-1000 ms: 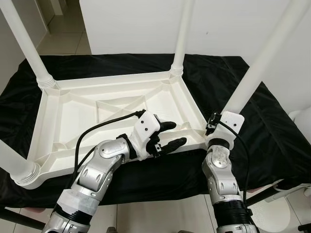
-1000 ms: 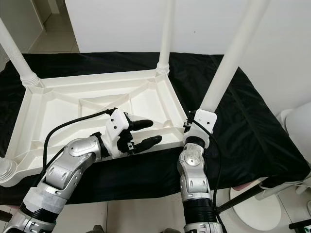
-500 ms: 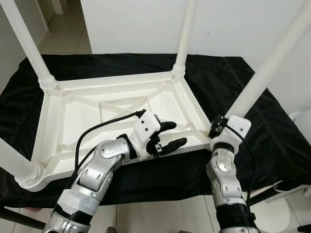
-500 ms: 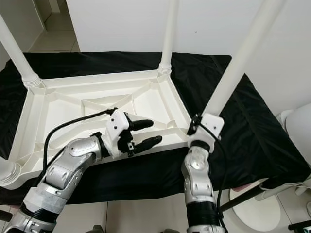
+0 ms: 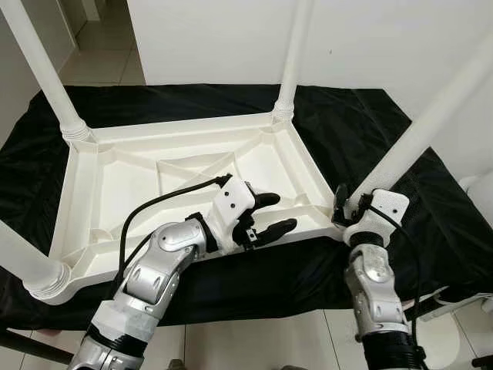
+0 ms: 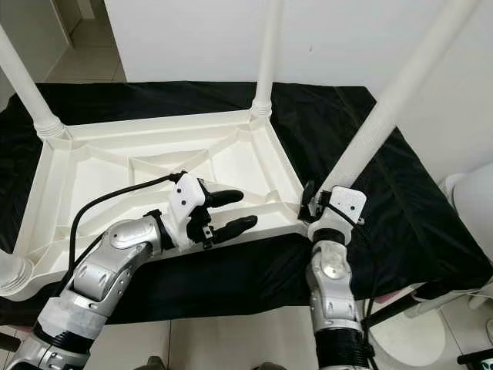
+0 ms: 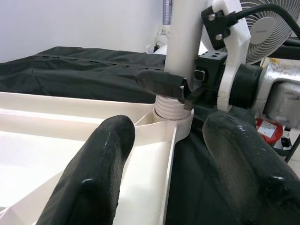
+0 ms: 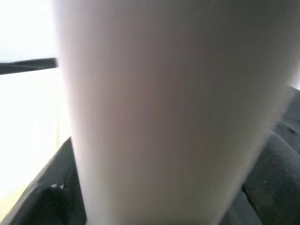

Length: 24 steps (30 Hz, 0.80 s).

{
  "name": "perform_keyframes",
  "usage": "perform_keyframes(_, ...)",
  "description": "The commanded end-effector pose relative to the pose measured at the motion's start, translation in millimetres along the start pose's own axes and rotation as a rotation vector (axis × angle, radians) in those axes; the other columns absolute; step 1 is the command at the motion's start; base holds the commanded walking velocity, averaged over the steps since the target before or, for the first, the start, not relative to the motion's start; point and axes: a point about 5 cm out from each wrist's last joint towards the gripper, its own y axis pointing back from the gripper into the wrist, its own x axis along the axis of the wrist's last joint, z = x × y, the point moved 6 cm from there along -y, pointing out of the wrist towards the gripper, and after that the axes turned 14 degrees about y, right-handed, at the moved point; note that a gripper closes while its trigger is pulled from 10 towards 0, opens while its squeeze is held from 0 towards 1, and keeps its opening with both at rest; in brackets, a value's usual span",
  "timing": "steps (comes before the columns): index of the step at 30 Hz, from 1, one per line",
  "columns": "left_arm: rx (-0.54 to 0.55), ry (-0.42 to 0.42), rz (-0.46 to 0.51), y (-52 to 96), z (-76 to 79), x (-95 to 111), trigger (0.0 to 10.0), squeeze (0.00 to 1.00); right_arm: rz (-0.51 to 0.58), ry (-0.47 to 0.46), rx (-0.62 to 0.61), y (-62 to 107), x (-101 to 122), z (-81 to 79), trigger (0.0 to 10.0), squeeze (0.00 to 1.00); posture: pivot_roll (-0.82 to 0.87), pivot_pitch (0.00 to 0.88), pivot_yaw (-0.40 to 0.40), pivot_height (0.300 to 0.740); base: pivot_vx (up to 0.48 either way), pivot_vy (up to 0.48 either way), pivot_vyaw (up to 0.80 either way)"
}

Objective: Building children table

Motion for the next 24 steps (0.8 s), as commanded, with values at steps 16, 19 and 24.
perform_keyframes(16, -0.002, -0.016, 0.015, -8.0, 1.8, 4.5, 10.0, 0.00, 0.043, 0.123, 0.441, -5.1, -7.1, -1.4, 0.0, 0.00, -0.01, 0.000, -0.005, 0.740, 0.000, 0.000, 0.00)
perform_keyframes(19, 0.002, -0.019, 0.020, -7.9, 0.9, 5.8, 10.0, 0.00, 0.055, 0.132, 0.504, -9.2, -2.9, -3.8, 0.0, 0.00, -0.01, 0.000, -0.007, 0.740, 0.000, 0.000, 0.00)
perform_keyframes(24, 0.016, -0.019, 0.027, -8.5, -0.9, 7.5, 10.0, 0.00, 0.053, 0.134, 0.549, -9.9, -4.3, -5.4, 0.0, 0.00, 0.00, 0.000, -0.013, 0.740, 0.000, 0.000, 0.00)
